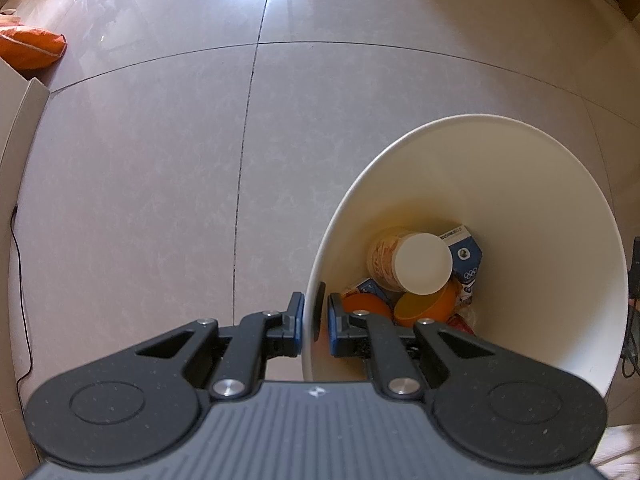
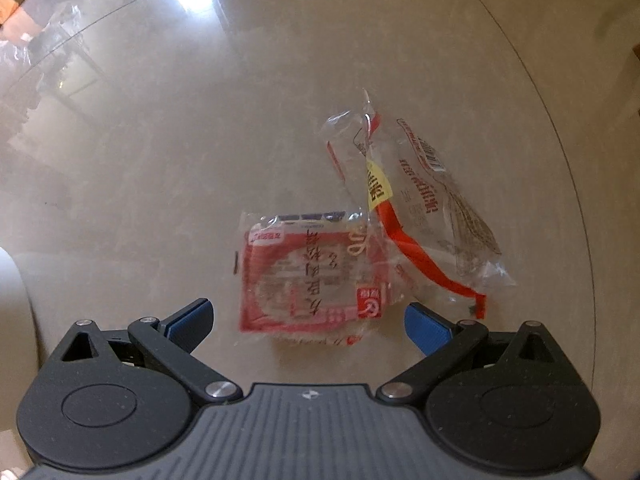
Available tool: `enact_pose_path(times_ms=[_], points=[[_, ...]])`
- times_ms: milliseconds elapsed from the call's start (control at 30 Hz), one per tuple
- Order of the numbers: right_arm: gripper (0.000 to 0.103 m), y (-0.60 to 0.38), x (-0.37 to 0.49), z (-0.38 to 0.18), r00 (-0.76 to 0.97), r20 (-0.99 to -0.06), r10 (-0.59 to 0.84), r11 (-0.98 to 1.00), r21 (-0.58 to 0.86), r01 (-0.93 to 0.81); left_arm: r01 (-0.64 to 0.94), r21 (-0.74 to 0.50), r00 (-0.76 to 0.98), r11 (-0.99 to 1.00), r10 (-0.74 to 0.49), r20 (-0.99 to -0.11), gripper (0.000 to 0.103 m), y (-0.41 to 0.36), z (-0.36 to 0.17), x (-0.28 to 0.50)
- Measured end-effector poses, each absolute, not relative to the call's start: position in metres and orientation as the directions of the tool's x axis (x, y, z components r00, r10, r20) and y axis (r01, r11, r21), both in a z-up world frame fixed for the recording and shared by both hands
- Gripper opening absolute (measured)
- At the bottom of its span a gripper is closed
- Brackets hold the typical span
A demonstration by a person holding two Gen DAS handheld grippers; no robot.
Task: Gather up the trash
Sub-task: 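Move the open right gripper down onto the red-printed plastic wrapper, then close the right gripper on the red-printed wrapper and lift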
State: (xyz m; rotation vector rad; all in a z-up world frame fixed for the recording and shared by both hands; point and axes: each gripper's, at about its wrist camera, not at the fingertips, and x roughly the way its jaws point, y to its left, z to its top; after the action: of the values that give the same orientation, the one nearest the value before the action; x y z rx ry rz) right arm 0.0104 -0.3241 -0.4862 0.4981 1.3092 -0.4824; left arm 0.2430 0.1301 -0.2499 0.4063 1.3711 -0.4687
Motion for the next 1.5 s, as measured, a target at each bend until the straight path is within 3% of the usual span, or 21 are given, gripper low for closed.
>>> enact_pose_path(times_ms=[633, 1067, 1200, 1367, 1500], points=[[0.103, -0.31, 0.042, -0.496, 0.197, -0.98, -0.035, 0.837, 0.079, 0.542, 0.536, 0.006, 0.132, 0.844, -0.077, -0.988, 0.01, 0.128, -0.249, 0.244], [0.103, -0.286, 0.035, -0.494, 0.18, -0.979, -0.095, 0.849, 0.015, 0.529, 0.538, 0.006, 0.132, 0.843, -0.078, -0.988, 0.01, 0.129, -0.25, 0.244], [0.093, -0.279, 0.036, -0.487, 0.165, -0.976, -0.14, 0.852, -0.034, 0.523, 0.536, 0.004, 0.131, 0.844, -0.079, -0.988, 0.01, 0.129, -0.25, 0.244], [0.073, -0.273, 0.032, -0.48, 0.163, -0.977, -0.14, 0.853, -0.035, 0.52, 0.538, 0.006, 0.133, 0.843, -0.078, -0.988, 0.01, 0.129, -0.249, 0.244], [0.067, -0.266, 0.033, -0.472, 0.142, -0.981, -0.136, 0.86, -0.046, 0.508, 0.536, 0.004, 0.132, 0.844, -0.079, -0.988, 0.01, 0.128, -0.249, 0.244]])
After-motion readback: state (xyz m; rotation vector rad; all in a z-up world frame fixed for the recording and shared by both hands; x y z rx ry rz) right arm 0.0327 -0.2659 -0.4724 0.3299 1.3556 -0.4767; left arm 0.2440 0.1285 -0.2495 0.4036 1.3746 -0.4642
